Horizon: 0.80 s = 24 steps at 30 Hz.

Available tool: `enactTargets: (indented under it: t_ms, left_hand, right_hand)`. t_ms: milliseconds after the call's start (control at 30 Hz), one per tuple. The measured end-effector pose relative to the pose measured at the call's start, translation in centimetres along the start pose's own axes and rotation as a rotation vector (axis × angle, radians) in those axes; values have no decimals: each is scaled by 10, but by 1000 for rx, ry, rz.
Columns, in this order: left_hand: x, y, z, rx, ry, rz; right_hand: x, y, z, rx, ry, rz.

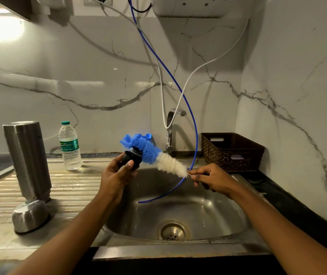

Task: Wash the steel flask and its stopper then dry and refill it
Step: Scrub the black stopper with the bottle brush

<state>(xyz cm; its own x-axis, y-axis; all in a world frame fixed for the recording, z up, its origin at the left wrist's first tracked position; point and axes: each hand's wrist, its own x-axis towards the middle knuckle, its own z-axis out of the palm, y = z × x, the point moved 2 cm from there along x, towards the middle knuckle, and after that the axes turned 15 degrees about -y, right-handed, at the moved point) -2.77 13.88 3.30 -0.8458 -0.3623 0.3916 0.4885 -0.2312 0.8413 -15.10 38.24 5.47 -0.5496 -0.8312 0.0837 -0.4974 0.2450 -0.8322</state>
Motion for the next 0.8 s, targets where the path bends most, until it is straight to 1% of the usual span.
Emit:
enactTargets:
  t_ms: [67, 133, 267, 433, 633, 800]
  left_hand:
    - [1, 4, -3, -68, 41, 7]
    - [0, 6, -6, -112, 45, -23]
    - [-3, 3, 2, -95, -77, -121]
    - [-2, 10, -2, -202, 3, -143]
    - [-5, 6, 5, -221, -20, -286]
    - [-4, 14, -2, -296, 33, -281]
  right_hand:
    - [-4, 2, -7, 7, -11, 15]
    - [-8, 6, -13, 7, -34, 43]
    - [-5, 8, -6, 15, -48, 41]
    - [-11, 12, -18, 12, -55, 34]
    - [-7, 9, -9, -7, -52, 9]
    - [-12, 14, -20, -3, -40, 15]
